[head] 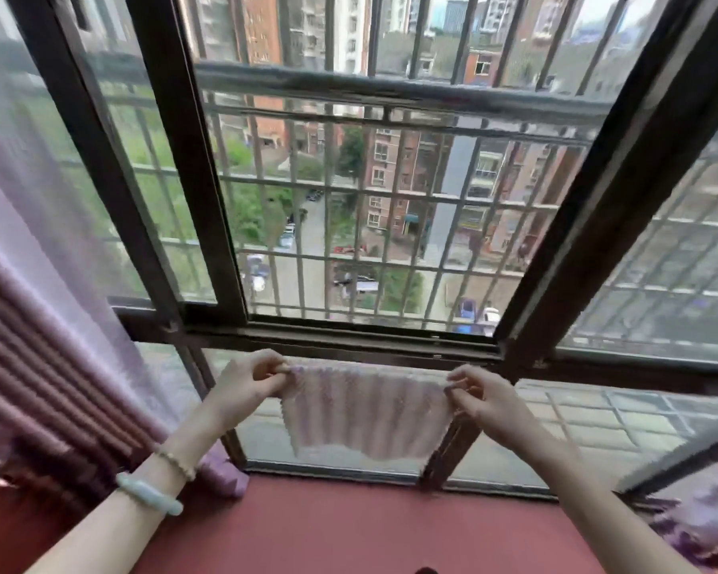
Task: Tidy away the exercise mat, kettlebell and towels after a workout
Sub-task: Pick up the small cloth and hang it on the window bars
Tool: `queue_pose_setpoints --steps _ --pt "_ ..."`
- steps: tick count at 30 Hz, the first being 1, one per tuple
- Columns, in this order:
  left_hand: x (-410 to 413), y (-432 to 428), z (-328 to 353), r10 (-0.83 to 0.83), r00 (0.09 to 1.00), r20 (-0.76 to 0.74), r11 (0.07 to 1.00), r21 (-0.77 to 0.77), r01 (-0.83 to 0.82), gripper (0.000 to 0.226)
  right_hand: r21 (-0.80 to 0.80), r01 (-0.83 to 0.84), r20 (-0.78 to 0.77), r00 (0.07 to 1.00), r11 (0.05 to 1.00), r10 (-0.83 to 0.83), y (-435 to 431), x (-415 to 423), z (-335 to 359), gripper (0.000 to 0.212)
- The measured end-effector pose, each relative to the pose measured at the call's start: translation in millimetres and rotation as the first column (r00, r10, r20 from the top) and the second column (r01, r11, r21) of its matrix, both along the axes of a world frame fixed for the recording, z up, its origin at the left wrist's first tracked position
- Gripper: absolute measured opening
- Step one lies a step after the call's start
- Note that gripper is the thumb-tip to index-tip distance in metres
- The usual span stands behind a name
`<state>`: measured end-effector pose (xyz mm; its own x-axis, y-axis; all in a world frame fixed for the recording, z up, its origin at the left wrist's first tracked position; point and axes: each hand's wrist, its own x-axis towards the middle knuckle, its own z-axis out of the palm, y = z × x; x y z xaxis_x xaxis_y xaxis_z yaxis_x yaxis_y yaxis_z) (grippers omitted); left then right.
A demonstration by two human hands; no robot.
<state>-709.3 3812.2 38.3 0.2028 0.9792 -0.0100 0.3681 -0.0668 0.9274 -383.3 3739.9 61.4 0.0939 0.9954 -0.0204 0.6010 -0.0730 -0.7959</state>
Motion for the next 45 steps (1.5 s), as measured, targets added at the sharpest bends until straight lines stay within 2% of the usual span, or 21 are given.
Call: queue_pose_setpoints --steps 4,9,15,18,21,24,30,32,34,35,36,38,39,41,43,45 --pt "3.2 58.6 -18.0 0.03 0.999 -0.037 0.999 -0.037 -0.032 0.016 -0.055 0.002 -0.044 0.999 0.998 -0.004 68.7 5.7 -17.0 0.024" --pt "13.0 142.1 -45.2 -0.01 0.999 -0.031 0.993 -0.117 0.007 0.008 -0.105 0.024 -0.038 0.999 0.994 -0.028 150.5 11.4 -40.6 0.022" --pt "24.7 235.2 -79.4 -0.101 0.99 -0.096 0.974 -0.215 0.079 0.002 -0.18 0.087 0.082 0.994 0.98 -0.073 235.3 18.5 -70.0 0.014" --pt "32.6 277.1 -94.4 -0.093 0.981 -0.171 0.973 -0.226 0.053 0.006 -0.244 0.112 0.121 0.989 0.963 -0.084 270.8 25.8 -80.7 0.015" --pt "45.3 308.7 -103.3 -0.105 0.969 -0.224 0.969 -0.244 0.049 0.007 -0.263 0.15 0.151 0.982 0.953 -0.113 301.7 29.7 -87.5 0.006" --pt "57.3 335.3 -117.7 -0.096 0.978 -0.183 0.95 -0.31 0.035 0.012 -0.3 0.15 0.136 0.984 0.942 -0.114 328.9 35.6 -100.3 0.006" --pt "77.9 353.6 -142.7 -0.022 0.987 -0.162 0.911 -0.409 -0.047 0.014 -0.366 0.133 0.171 0.982 0.921 -0.074 358.6 47.5 -138.2 0.013" --pt "79.1 355.6 -156.8 -0.017 0.977 -0.211 0.896 -0.437 -0.079 0.014 -0.382 0.14 0.19 0.979 0.914 -0.07 362.3 52.2 -154.2 0.019" --pt "78.7 352.8 -170.1 -0.017 0.939 -0.344 0.896 -0.422 -0.139 0.026 -0.398 0.141 0.213 0.975 0.906 -0.058 360.0 53.4 -164.9 0.03" --pt "79.8 347.1 -170.4 -0.025 0.909 -0.415 0.91 -0.385 -0.151 0.034 -0.354 0.129 0.266 0.963 0.926 -0.033 356.6 52.8 -168.7 0.037" --pt "81.8 337.9 -165.0 -0.052 0.874 -0.483 0.942 -0.313 -0.117 0.038 -0.268 0.09 0.34 0.94 0.959 0.007 350.3 50.7 -170.5 0.041" --pt "87.5 312.1 -151.1 -0.148 0.792 -0.593 0.988 -0.13 0.087 0.043 -0.088 -0.068 0.453 0.886 0.994 0.1 329.0 41.3 -175.2 0.045" --pt "90.9 298.0 -149.1 -0.185 0.733 -0.655 0.973 -0.015 0.232 0.048 -0.052 -0.175 0.496 0.85 0.983 0.178 316.9 35.3 -178.9 0.046" --pt "97.2 269.9 -154.9 -0.208 0.608 -0.766 0.86 0.153 0.486 0.052 -0.042 -0.351 0.553 0.772 0.935 0.315 296.6 23.4 -184.2 0.047" --pt "102.6 248.1 -169.0 -0.199 0.506 -0.839 0.776 0.181 0.604 0.056 -0.077 -0.482 0.619 0.663 0.873 0.421 283.4 18.0 -193.8 0.05" --pt "104.5 235.3 -181.3 -0.227 0.439 -0.869 0.785 0.104 0.611 0.061 -0.153 -0.561 0.657 0.557 0.814 0.508 278.9 18.3 -197.8 0.055"
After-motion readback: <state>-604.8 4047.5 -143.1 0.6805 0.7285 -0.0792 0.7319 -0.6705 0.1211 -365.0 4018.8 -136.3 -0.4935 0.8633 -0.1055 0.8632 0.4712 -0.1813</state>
